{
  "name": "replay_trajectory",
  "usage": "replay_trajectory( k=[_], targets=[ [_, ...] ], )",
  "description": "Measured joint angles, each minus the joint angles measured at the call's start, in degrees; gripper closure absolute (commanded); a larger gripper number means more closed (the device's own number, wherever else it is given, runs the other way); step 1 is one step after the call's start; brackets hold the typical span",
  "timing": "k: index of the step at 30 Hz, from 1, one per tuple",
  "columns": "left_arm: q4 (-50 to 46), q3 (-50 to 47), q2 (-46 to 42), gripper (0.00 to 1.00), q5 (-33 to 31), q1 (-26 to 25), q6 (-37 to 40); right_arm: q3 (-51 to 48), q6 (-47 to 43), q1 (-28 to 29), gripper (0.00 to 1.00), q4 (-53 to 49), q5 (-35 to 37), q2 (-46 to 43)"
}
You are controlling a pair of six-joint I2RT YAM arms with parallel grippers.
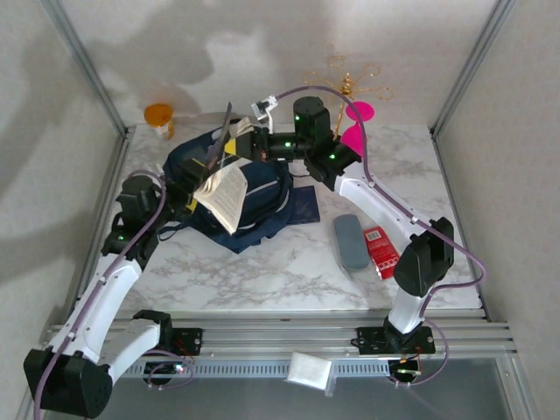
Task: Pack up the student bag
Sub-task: Pick up the book from the bottom-left of the table.
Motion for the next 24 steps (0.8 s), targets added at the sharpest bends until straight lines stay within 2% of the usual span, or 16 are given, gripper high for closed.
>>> replay_trajectory(
  k=[5,12,14,18,24],
  targets=[
    [12.94,-7.65,1.09,0.02,-1.97,-2.49,-8.96,-5.64,3.76,-2.40,1.00,6.95,-3.69,0.02],
    [23.47,-11.93,1.70,0.08,-4.66,-5.22,-15.87,-16.39,7.69,-3.85,1.00,16.41,-6.19,0.02],
    [24.72,-13.38,2.47,0.13,-5.35,-5.22,-16.92,-21.16,8.37,-4.26,1.00,18.60,-6.34,0.02],
    [25.22,-16.41,4.04,0.17,-5.77,-5.44,-18.01,-28.24,8.59,-5.22,1.00,20.98,-6.36,0.02],
    [24.11,-19.76,2.69,0.26,-6.40,-6.05,-17.79,-36.61,8.37,-5.90,0.99,21.77,-5.18,0.00]
  ],
)
